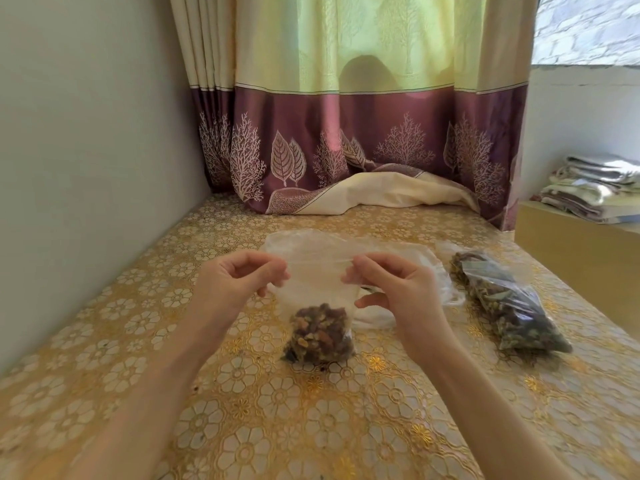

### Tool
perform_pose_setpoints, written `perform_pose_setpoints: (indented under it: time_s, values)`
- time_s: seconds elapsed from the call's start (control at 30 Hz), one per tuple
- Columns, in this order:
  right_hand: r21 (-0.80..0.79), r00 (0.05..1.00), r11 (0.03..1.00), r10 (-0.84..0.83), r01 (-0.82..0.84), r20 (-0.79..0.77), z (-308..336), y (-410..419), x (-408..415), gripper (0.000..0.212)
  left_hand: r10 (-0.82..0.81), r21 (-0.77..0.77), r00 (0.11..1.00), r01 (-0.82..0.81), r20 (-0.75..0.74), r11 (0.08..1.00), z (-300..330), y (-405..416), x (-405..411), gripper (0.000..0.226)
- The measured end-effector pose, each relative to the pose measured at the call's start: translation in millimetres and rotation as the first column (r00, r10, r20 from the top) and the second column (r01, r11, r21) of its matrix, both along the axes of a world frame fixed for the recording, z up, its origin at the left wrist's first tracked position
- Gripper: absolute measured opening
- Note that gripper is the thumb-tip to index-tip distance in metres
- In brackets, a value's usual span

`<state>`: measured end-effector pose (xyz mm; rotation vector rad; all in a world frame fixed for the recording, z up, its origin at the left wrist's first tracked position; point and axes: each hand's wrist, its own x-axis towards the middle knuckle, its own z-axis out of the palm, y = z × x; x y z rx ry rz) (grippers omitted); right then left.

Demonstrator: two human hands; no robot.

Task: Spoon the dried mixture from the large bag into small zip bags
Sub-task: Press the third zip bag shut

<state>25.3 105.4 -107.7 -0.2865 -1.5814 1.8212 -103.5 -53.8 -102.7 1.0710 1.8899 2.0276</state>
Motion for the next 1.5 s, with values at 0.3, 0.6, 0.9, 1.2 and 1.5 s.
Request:
perform_pose_setpoints:
  time_s: [0.3,0.6,0.9,1.2,1.5]
  values:
    - [0.056,0.997,0.996,-0.067,0.065,0.035,2,1,3,0.009,0.019,0.010,0.995,-0.018,-0.098,1.000,2,-4,-2,0.012]
    - [0.184,0.995,0.980,-0.084,0.073,0.054,-2,2,2,0.008,-0.037,-0.070,0.986,0.027,-0.161,0.997,2,-3,1,0.018]
    - [0.356,0.996,0.934,-0.058,0.028,0.072,-1,4,5,0.009,-0.057,-0.146,0.981,0.030,-0.184,0.989,4,-2,5,0.024]
    - [0.406,0.997,0.914,-0.029,-0.003,0.073,1,2,7,0.016,-0.003,-0.140,0.974,-0.030,-0.228,0.990,5,1,14,0.010]
    - [0.500,0.998,0.866,-0.048,0.015,0.052,3,-3,7,0.015,-0.005,-0.173,0.946,-0.055,-0.325,0.983,5,2,16,0.013]
